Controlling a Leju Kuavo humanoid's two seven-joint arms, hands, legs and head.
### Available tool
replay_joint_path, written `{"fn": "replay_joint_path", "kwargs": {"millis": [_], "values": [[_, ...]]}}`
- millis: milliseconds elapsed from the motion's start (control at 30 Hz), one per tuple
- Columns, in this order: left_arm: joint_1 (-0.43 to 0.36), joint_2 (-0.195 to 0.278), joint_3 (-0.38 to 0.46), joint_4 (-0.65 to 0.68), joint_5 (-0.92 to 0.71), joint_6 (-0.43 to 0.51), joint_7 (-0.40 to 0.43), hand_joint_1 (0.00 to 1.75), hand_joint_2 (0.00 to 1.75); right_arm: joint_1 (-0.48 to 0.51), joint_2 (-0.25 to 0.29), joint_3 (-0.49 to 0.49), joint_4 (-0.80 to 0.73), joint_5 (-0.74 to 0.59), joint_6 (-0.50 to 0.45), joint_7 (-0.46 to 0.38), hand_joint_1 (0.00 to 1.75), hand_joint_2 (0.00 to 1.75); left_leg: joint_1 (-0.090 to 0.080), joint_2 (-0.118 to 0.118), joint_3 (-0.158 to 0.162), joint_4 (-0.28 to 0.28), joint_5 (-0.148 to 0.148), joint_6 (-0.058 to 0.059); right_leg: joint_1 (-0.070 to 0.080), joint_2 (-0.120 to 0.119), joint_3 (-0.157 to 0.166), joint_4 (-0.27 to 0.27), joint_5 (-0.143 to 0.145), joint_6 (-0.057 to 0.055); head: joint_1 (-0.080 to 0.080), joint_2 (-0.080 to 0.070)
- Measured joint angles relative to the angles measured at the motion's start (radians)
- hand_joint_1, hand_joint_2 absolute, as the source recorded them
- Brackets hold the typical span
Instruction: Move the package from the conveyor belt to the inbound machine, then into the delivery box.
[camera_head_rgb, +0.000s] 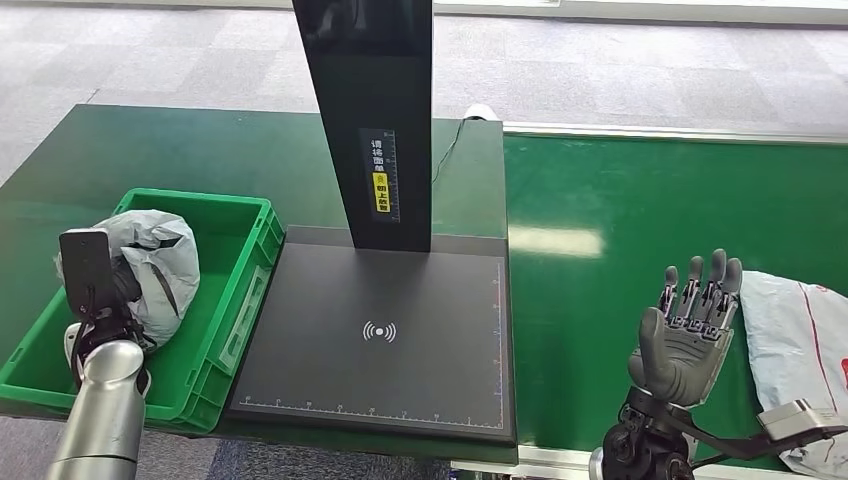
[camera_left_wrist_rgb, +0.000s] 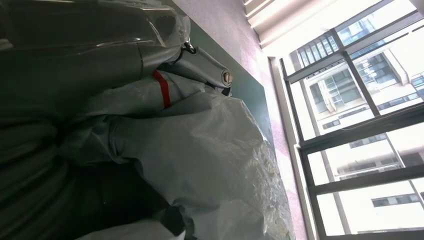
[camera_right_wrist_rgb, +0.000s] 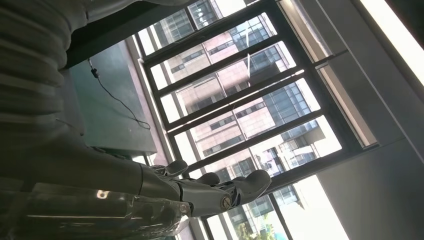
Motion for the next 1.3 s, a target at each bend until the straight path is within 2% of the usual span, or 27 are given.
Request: {"fn": "replay_joint_path", "kwargs": {"millis": [133,167,267,300,467,600,833,1000,1100,1300], "values": [[-0.011,0.005,0.000,0.028,-0.002,0.000,0.001,1.75,1.75,-0.003,-0.002,-0.003,0.000,0.000,0.000,0.001,0.00,1.75,0.000,0.000,0.000,0.000,0.000,0.000,0.000,0.000,0.000,0.000,0.000,0.000,0.000,0.000],[-0.013,0.006,0.000,0.033,-0.006,-0.002,0.005,1.50,1.75,-0.003,-0.002,-0.004,0.000,-0.001,0.000,0.001,0.00,1.75,0.000,0.000,0.000,0.000,0.000,0.000,0.000,0.000,0.000,0.000,0.000,0.000,0.000,0.000],[-0.023,0.013,0.001,0.059,-0.029,-0.008,0.027,0.19,1.75,-0.004,-0.005,-0.005,0.000,-0.005,-0.004,0.004,0.00,1.75,0.000,0.000,0.000,0.000,0.000,0.000,0.000,0.000,0.000,0.000,0.000,0.000,0.000,0.000],[-0.029,0.017,0.003,0.072,-0.032,-0.009,0.027,0.00,1.75,-0.004,-0.007,-0.005,0.000,-0.007,-0.008,0.005,0.00,1.75,0.000,0.000,0.000,0.000,0.000,0.000,0.000,0.000,0.000,0.000,0.000,0.000,0.000,0.000],[-0.022,0.021,0.019,0.077,0.073,-0.046,-0.064,0.00,1.75,-0.003,-0.017,-0.004,0.004,-0.022,-0.031,0.000,0.00,1.75,0.000,0.000,0.000,0.000,0.000,0.000,0.000,0.000,0.000,0.000,0.000,0.000,0.000,0.000],[0.042,0.003,0.014,-0.059,0.177,-0.055,-0.131,0.00,1.75,0.001,-0.020,0.002,0.012,-0.029,-0.036,-0.016,0.00,1.75,0.000,0.001,-0.001,0.000,0.000,0.000,0.000,0.000,-0.001,0.000,0.000,0.000,0.000,0.000],[0.193,-0.072,-0.042,-0.427,0.241,0.115,-0.301,0.00,1.75,0.030,-0.014,0.017,0.014,-0.028,-0.053,-0.037,0.00,1.75,0.000,0.000,-0.002,0.000,-0.001,0.000,0.000,0.000,-0.001,0.000,0.000,0.000,0.000,0.000],[0.275,-0.114,-0.113,-0.631,0.244,0.253,-0.439,0.00,1.75,0.051,-0.005,0.022,0.014,-0.021,-0.065,-0.045,0.00,1.75,0.000,0.000,-0.002,0.000,-0.001,0.000,0.000,0.000,-0.001,-0.001,0.000,0.000,0.000,0.000],[0.299,-0.139,-0.154,-0.732,0.225,0.274,-0.483,0.00,1.75,0.059,-0.002,0.022,0.012,-0.019,-0.068,-0.048,0.00,1.75,0.000,0.000,-0.002,0.000,-0.001,0.000,0.000,0.000,-0.001,-0.001,0.000,0.000,0.000,0.000],[0.305,-0.195,-0.183,-0.915,0.170,0.275,-0.491,0.00,1.75,0.062,0.001,0.022,0.011,-0.018,-0.069,-0.050,0.00,1.75,0.000,-0.001,-0.001,0.000,-0.001,0.000,0.000,0.000,-0.001,0.000,0.000,0.000,0.000,0.000]]}}
